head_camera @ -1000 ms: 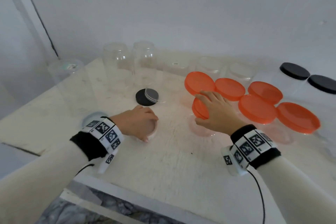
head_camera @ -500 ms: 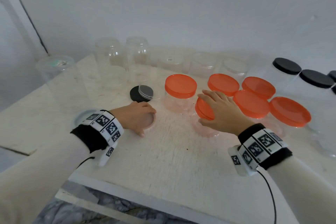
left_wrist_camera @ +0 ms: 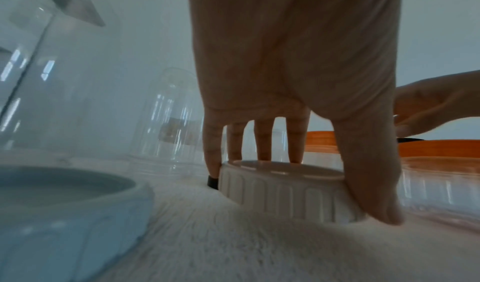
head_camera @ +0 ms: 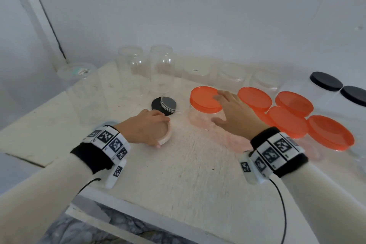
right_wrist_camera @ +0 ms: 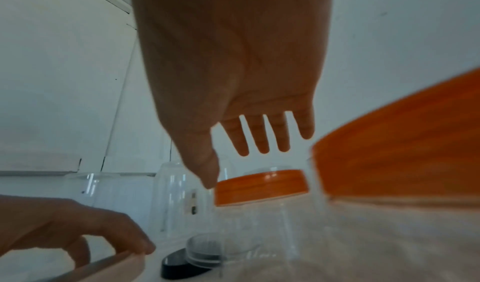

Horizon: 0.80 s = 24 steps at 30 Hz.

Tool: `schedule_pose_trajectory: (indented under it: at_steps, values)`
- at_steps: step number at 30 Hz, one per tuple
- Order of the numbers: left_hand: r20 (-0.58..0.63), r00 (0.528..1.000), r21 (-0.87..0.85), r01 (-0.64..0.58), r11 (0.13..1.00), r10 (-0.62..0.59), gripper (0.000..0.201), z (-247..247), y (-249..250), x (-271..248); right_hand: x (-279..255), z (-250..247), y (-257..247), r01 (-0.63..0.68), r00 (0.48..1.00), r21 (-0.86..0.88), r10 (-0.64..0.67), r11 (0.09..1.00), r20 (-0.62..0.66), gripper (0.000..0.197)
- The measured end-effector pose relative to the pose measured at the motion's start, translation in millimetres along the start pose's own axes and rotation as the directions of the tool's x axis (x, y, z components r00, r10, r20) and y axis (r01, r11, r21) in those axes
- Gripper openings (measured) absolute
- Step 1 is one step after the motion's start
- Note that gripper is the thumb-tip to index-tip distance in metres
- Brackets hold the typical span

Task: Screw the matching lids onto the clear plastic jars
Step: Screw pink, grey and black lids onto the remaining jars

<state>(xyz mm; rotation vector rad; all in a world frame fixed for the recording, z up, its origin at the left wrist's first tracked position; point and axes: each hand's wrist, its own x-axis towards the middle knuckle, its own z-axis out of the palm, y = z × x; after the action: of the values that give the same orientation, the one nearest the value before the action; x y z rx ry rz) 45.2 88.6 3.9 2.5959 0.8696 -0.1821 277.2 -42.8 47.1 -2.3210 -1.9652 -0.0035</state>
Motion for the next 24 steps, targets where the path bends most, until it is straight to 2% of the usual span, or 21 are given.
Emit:
schedule_pose_trajectory:
  at_steps: [3,9,13,17,21,23,24]
  values:
    - [-0.094,0.996,-0.062,-0.002,0.998,-0.004,0.084,-2,-5,-6,28,9,-19,0.001,0.999,0.031,0.001,1.000,-0.046,0.061]
    - [-0.189,0.982,-0.133,-0.039,0.990,0.013,0.095,-3,-21,-16,53,27,-25,-0.075,0.997,0.016,0.075,0.997,-0.014,0.052]
    - [-0.246,0.969,-0.169,-0.080,0.982,0.037,0.087,-3,-31,-18,54,27,-14,-0.156,0.987,0.017,0.157,0.988,-0.023,0.053]
    - [-0.256,0.966,-0.205,-0.098,0.974,0.044,0.091,-4,-36,-21,55,26,-8,-0.216,0.976,0.043,0.216,0.976,-0.010,0.054]
    - [-0.292,0.955,-0.229,-0.114,0.967,0.043,0.084,-5,-44,-26,61,19,-17,-0.266,0.963,-0.021,0.267,0.964,0.041,0.054]
    - [-0.332,0.943,-0.238,-0.115,0.964,0.031,0.081,-7,-48,-32,68,13,-28,-0.242,0.970,-0.017,0.242,0.970,0.019,0.055]
    - [-0.358,0.933,-0.237,-0.113,0.965,0.022,0.081,-8,-51,-36,74,10,-35,-0.190,0.982,0.016,0.190,0.982,-0.011,0.055]
